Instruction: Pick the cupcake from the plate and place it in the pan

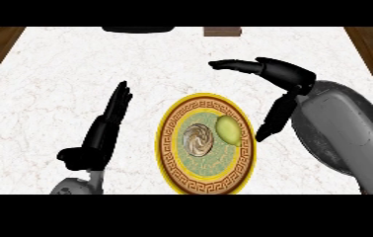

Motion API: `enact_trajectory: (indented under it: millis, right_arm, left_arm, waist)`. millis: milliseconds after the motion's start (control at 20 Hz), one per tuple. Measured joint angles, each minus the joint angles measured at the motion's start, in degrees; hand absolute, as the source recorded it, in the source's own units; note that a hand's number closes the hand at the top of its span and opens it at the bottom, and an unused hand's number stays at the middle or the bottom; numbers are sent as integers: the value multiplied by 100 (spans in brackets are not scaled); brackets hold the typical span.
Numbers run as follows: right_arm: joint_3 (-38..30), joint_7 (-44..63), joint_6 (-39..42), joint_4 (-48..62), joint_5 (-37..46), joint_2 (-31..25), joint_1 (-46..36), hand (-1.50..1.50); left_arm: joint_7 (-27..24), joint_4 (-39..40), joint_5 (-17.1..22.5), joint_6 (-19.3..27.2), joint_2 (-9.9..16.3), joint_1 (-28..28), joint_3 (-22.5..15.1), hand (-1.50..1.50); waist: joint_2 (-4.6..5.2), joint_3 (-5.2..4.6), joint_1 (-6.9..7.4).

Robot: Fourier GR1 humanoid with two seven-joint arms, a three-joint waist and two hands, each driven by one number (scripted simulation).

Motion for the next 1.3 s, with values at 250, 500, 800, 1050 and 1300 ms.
enact_trajectory:
  millis: [250,500,800,1050,1300]
  right_arm:
    - [650,535,114,-110,814,197,-424,-150]
    - [1350,840,90,-290,1714,457,-450,-150]
    - [1732,1040,-33,-333,2678,735,-172,-150]
    - [1582,1229,182,-486,3153,1014,126,-150]
    - [1264,1061,290,-261,3594,1233,241,-150]
  left_arm:
    - [-88,64,-35,-54,-13,53,16,0]
    - [-14,-62,-49,-82,-7,95,47,0]
    - [166,-251,-132,-77,-66,179,77,0]
    - [109,-228,-192,-237,-99,229,215,0]
    - [84,-150,-266,-355,-208,202,324,0]
  waist:
    - [-6,-3,20]
    - [-13,-1,2]
    - [-13,1,-22]
    - [-13,1,-39]
    - [-8,2,-38]
